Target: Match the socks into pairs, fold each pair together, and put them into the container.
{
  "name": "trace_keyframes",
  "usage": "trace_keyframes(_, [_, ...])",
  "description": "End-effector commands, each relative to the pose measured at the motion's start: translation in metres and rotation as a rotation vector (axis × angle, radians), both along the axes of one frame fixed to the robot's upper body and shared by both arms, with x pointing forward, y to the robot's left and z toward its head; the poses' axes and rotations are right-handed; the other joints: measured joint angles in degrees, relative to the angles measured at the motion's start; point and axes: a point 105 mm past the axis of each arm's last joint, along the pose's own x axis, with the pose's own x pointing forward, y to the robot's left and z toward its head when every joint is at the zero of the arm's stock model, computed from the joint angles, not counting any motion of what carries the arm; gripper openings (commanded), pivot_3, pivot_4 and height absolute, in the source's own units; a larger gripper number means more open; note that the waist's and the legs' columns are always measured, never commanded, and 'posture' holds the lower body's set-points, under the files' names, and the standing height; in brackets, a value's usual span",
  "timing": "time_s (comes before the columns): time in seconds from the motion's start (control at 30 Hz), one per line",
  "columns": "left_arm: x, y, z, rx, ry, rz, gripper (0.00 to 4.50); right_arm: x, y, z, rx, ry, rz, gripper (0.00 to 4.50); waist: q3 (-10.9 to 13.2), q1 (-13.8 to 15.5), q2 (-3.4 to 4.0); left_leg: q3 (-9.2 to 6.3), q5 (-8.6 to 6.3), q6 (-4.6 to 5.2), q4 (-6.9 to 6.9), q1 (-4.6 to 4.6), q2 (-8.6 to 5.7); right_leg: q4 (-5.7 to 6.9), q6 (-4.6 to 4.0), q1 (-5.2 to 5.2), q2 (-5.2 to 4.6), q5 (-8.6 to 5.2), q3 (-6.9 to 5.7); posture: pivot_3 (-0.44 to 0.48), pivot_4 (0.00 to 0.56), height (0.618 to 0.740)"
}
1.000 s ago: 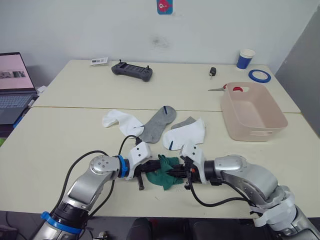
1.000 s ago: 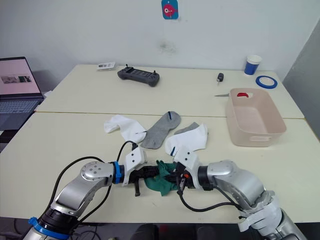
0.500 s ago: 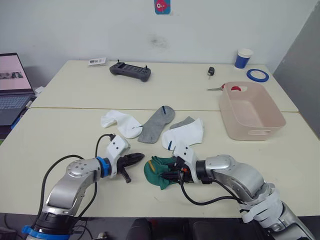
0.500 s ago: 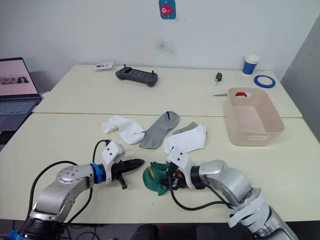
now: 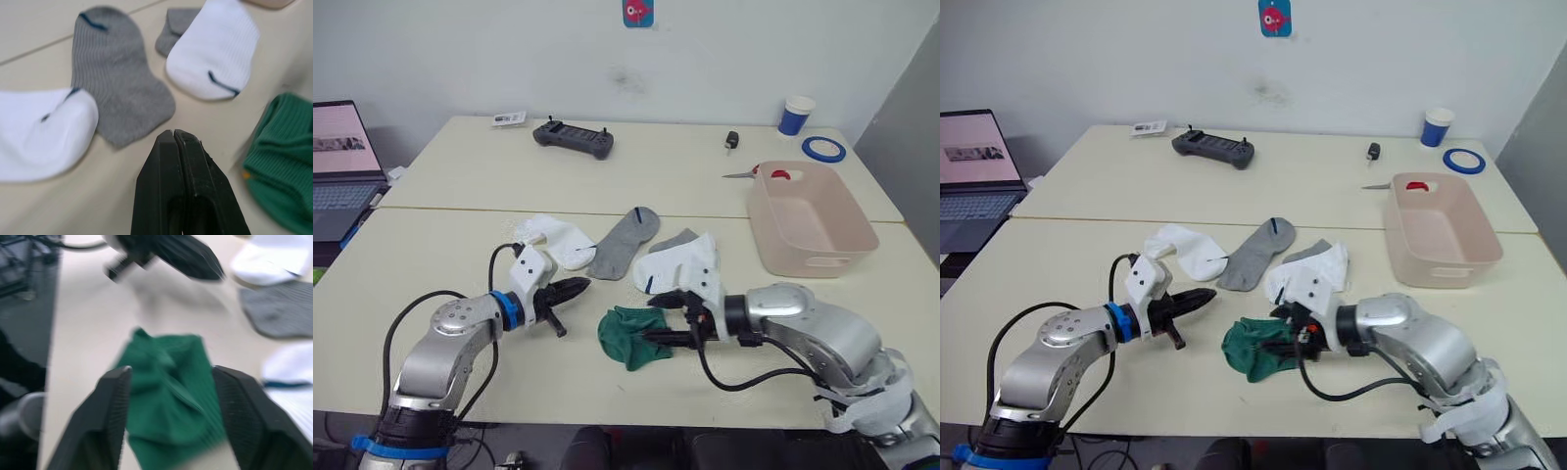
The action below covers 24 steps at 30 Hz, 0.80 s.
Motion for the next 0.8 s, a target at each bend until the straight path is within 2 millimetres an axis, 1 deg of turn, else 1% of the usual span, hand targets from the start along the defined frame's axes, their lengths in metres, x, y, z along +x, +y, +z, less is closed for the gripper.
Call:
trace_keyframes(0.03, [-0.006, -0.014, 0.017, 0.005, -0.043, -0.097, 0.00, 0.010, 0.002, 0.000, 0.013, -0.079, -0.040, 1.46, 0.0, -0.3, 0.01, 0.00, 0.00, 0.00, 0.00, 0.01, 0.00, 0.01, 0.00, 0.00, 0.01, 0.00, 0.00, 0.000, 0.150, 0.740])
trace_keyframes(0.17, [-0.007, -0.019, 0.015, 0.010, -0.037, -0.112, 0.00, 0.013, -0.004, -0.001, 0.005, -0.087, -0.041, 0.03, 0.0, -0.4, 0.01, 0.04, 0.00, 0.00, -0.02, 0.05, 0.02, 0.04, 0.00, -0.01, 0.05, 0.00, 0.07, 0.000, 0.150, 0.740])
trace_keyframes(0.3, [-0.010, -0.022, 0.010, 0.019, -0.027, -0.129, 0.00, 0.013, -0.010, -0.012, -0.052, -0.108, -0.021, 0.03, 0.0, -0.2, 0.01, 0.00, 0.00, 0.00, -0.01, 0.01, 0.01, 0.01, 0.00, -0.02, 0.04, 0.00, 0.03, 0.000, 0.150, 0.740])
trace_keyframes(0.5, [-0.013, -0.024, 0.008, 0.033, -0.024, -0.147, 0.00, 0.006, 0.003, -0.034, -0.073, -0.084, 0.022, 0.03, 0.0, -0.3, 0.01, 0.00, 0.00, 0.00, -0.01, 0.02, 0.02, 0.04, 0.00, -0.02, 0.05, 0.00, 0.03, 0.000, 0.150, 0.740])
trace_keyframes(0.57, [-0.014, -0.024, 0.008, 0.037, -0.024, -0.149, 0.00, 0.004, 0.007, -0.035, -0.072, -0.084, 0.043, 0.03, 0.0, -0.2, 0.01, -0.01, 0.00, 0.00, 0.00, 0.02, 0.02, 0.05, 0.00, -0.02, 0.05, 0.00, 0.02, 0.000, 0.150, 0.740])
trace_keyframes(0.7, [-0.014, -0.024, 0.008, 0.039, -0.024, -0.151, 0.00, -0.004, 0.015, -0.028, -0.036, -0.080, 0.091, 0.03, 0.0, -0.2, 0.01, 0.00, 0.00, 0.00, 0.02, 0.01, 0.01, 0.04, 0.00, -0.01, 0.03, 0.00, 0.03, 0.000, 0.150, 0.740])
trace_keyframes(0.8, [-0.015, -0.024, 0.008, 0.044, -0.023, -0.155, 0.00, -0.008, 0.018, -0.028, -0.038, -0.090, 0.128, 0.03, 0.0, -0.2, 0.01, -0.01, 0.00, 0.00, 0.02, 0.01, 0.01, 0.04, 0.00, -0.01, 0.03, 0.00, 0.01, 0.000, 0.150, 0.740])
